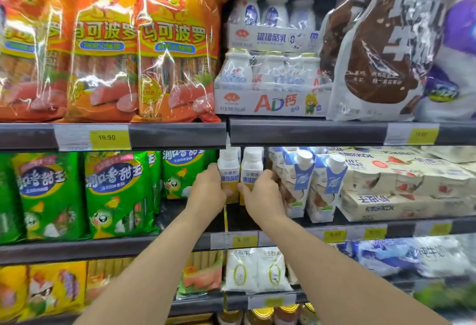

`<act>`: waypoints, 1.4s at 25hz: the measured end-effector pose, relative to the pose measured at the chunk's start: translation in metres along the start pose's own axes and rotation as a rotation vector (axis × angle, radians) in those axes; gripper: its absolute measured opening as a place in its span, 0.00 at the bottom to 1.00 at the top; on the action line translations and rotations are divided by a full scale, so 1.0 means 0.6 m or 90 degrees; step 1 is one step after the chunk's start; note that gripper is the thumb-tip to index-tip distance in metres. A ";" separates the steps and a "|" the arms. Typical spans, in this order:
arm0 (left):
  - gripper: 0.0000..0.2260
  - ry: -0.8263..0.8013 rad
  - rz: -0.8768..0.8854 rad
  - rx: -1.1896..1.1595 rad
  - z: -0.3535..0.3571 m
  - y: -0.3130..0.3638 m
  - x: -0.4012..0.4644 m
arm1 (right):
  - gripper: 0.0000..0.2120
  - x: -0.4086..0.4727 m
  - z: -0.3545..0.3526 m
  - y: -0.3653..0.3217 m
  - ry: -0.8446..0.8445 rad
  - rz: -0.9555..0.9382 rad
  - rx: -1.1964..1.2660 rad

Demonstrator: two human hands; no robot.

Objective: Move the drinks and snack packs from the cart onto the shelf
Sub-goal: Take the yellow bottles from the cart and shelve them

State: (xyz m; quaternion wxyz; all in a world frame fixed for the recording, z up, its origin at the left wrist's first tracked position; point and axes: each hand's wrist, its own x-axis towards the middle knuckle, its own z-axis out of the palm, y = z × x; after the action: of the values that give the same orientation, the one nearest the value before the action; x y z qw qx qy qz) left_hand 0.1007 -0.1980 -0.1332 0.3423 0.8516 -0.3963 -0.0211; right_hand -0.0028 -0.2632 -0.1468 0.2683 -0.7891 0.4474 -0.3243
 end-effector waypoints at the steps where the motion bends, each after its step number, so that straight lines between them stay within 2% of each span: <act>1: 0.18 0.002 0.002 -0.007 -0.001 0.001 -0.001 | 0.17 0.000 0.002 0.001 0.004 -0.002 -0.019; 8: 0.19 0.005 0.008 -0.019 0.002 0.001 0.001 | 0.19 0.005 0.014 0.005 0.055 0.022 -0.043; 15: 0.19 -0.004 0.001 -0.020 0.005 -0.002 0.008 | 0.19 0.018 -0.003 0.006 0.011 0.008 -0.085; 21: 0.19 -0.012 0.006 -0.003 0.011 0.005 0.011 | 0.18 0.021 0.013 0.002 -0.034 0.025 -0.064; 35: 0.22 0.002 0.011 -0.031 0.010 -0.003 0.010 | 0.17 0.011 0.005 -0.009 -0.044 0.082 -0.021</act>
State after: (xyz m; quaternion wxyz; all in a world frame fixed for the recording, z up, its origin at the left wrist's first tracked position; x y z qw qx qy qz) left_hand 0.1043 -0.2047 -0.1377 0.3641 0.8396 -0.4022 -0.0264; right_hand 0.0049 -0.2662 -0.1429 0.2906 -0.7738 0.4930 -0.2716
